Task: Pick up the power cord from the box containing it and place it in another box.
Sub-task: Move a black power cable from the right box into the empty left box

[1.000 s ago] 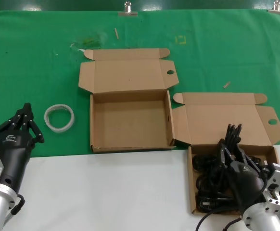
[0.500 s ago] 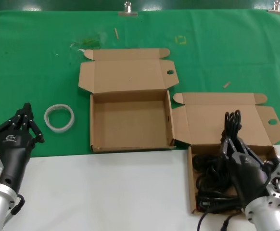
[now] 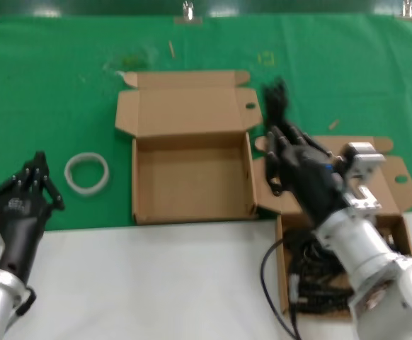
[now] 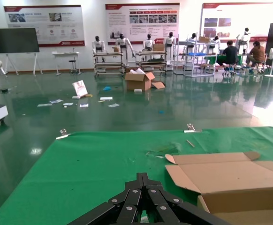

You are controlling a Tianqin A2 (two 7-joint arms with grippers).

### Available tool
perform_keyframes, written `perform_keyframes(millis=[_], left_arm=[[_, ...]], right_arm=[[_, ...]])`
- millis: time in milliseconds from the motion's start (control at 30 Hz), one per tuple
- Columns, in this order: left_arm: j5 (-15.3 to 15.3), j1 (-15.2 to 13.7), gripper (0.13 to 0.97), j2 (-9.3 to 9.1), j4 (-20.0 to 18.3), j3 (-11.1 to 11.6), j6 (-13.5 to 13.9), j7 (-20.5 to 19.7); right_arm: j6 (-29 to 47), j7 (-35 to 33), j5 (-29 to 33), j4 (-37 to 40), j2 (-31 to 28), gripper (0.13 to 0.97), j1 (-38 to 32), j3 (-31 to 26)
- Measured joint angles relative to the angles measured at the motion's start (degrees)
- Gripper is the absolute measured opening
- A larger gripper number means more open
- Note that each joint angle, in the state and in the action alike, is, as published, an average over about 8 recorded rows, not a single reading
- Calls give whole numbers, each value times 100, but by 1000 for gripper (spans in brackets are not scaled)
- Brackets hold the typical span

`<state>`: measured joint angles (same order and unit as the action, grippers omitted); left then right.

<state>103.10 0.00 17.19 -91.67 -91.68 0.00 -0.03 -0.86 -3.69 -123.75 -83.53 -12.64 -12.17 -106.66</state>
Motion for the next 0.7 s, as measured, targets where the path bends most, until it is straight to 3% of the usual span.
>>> perform_keyframes(millis=[367,533,700], left_arm=[[1,0,140,0,0,0,0,0],[1,0,140,0,0,0,0,0],[1,0,140,0,0,0,0,0]], right_arm=[[822,1044,389,2089,-34,206,-1872,-1512],[1031,1448,641,2603,-10,206,-2154,-1746],[1119,1686,829,2626,-46,213,-2117,-1718]])
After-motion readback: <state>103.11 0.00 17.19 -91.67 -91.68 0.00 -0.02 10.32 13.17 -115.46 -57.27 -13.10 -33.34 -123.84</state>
